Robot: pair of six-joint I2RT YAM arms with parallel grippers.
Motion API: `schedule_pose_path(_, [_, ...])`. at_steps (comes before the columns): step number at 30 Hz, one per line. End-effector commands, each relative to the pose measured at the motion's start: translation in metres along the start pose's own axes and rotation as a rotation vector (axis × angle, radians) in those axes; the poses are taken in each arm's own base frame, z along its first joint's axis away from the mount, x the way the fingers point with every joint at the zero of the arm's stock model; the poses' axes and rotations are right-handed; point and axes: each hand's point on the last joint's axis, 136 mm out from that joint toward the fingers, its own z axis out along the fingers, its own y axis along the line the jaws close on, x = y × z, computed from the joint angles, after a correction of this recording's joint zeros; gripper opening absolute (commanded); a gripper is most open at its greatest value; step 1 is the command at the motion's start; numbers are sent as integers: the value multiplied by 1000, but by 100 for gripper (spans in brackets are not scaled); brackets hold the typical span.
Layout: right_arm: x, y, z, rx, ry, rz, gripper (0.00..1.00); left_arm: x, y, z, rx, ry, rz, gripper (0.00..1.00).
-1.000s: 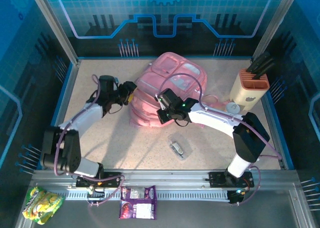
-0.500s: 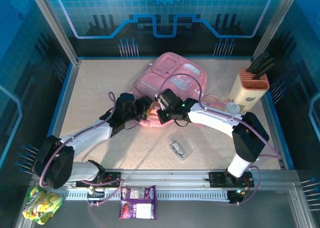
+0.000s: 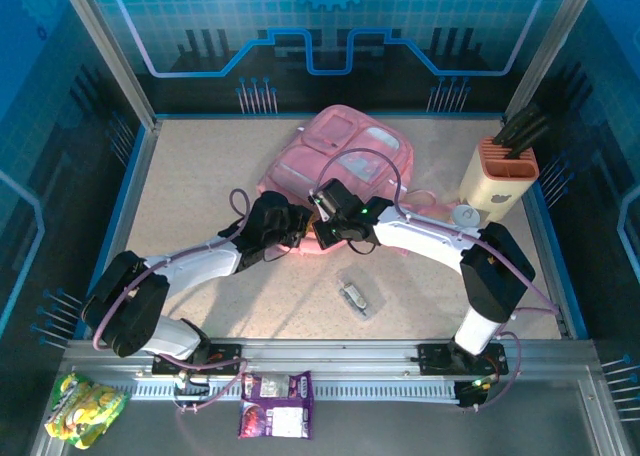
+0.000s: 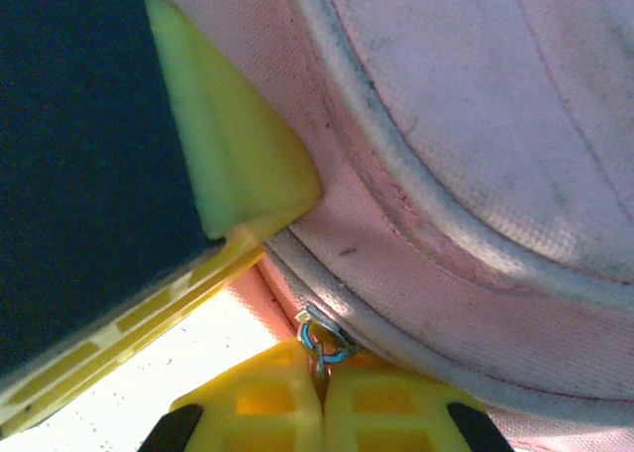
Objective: Pack the student bag
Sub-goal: Zip the student bag at the center of the table.
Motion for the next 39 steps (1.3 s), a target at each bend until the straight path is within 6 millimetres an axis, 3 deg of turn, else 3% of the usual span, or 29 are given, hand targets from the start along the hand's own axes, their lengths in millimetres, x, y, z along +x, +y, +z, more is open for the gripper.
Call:
schedule_pose_path(1, [-8,-2,-6,33,-16,-6,0,-23,7,-9,-45,-122,17,0])
schedule_pose_path(6, [1,-26,-17,117,-15,-23,0,-44,3,-27,-67,-177,64,0])
schedule_pose_path(12, [19,-72,-23,185,20,47,0,-76,-5,-50,-54,-201,108,0])
schedule_pose_path(19, [20,-114,-31,233,23,102,0,-100,-12,-66,-44,-211,164,0])
schedule_pose_path(25, [12,-144,-28,254,25,167,0,-117,-17,-67,-68,-198,227,0])
schedule_pose_path(27, [9,-142,-29,235,27,183,0,-122,-17,-66,-72,-186,225,0])
schedule_pose_path(30, [3,-122,-32,172,-1,154,0,-120,-22,-63,-57,-155,254,0])
schedule_pose_path(32, [0,-105,-36,99,-8,148,16,-114,-26,-60,-37,-118,281,1])
schedule_pose_path(36, [-11,-82,-52,-24,-51,201,43,-97,-27,-62,-26,-60,341,32])
schedule_pose_path(39, [-26,-57,-59,-170,-65,260,52,-87,-26,-71,-75,-76,427,50])
